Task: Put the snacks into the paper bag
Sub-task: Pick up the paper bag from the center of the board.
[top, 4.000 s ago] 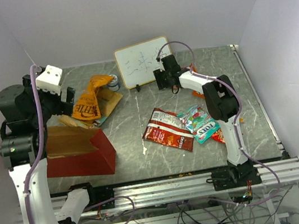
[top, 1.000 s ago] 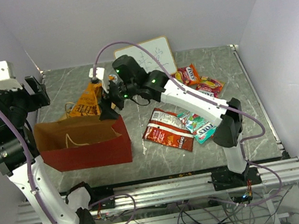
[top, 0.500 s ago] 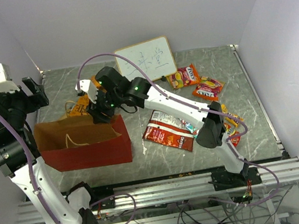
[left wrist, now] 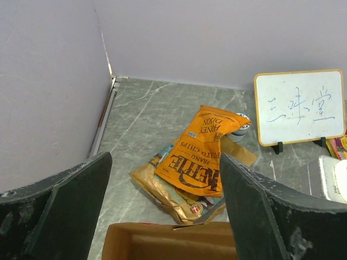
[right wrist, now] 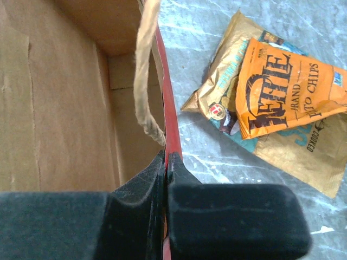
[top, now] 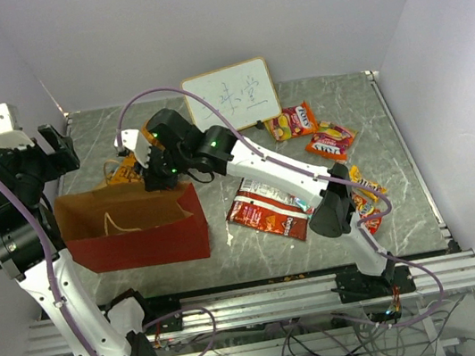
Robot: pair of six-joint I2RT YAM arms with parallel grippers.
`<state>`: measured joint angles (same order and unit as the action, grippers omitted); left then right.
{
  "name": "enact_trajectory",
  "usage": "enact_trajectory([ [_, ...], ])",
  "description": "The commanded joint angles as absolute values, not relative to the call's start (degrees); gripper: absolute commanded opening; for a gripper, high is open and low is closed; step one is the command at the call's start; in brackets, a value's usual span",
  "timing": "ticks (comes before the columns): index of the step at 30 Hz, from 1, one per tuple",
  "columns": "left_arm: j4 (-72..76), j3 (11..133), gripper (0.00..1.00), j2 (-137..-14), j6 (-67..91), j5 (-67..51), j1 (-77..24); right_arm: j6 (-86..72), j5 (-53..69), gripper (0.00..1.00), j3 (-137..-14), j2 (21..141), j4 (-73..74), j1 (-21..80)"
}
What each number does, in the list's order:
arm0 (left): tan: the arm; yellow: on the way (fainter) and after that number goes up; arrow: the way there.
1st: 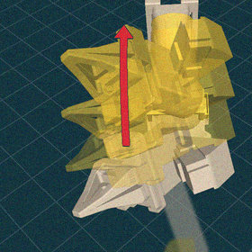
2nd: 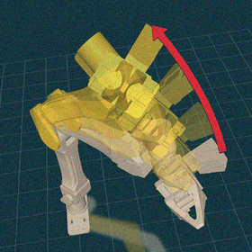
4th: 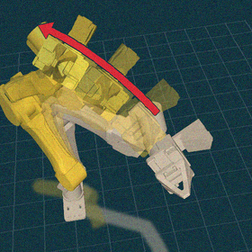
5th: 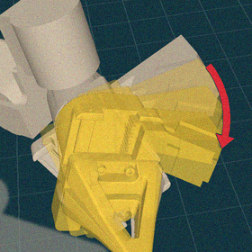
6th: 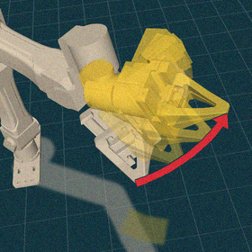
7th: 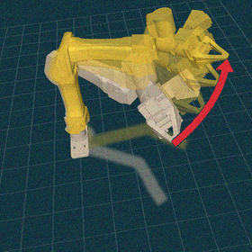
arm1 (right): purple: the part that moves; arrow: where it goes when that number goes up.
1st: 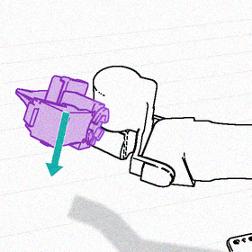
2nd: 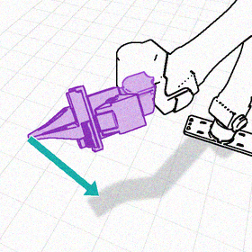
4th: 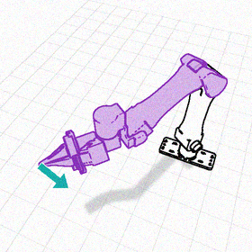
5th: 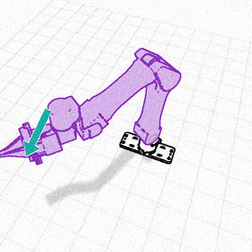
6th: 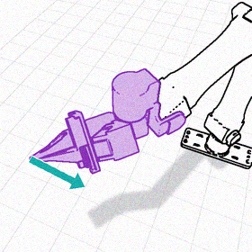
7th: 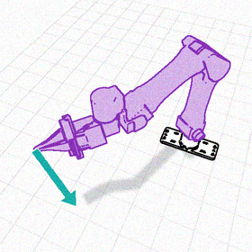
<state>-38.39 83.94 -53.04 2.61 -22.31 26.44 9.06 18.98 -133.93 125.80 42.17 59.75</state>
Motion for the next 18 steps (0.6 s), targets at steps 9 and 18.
enact_trajectory([
  [9,-39.13,91.2,0.93,-59.25,2.07,-23.3,27.0,8.06,5.71,0.0,-126.76,112.64,38.92,59.53],
  [18,-34.14,91.67,0.94,-59.95,4.81,-25.04,27.01,3.45,6.77,0.0,-116.64,103.28,35.65,50.13],
])
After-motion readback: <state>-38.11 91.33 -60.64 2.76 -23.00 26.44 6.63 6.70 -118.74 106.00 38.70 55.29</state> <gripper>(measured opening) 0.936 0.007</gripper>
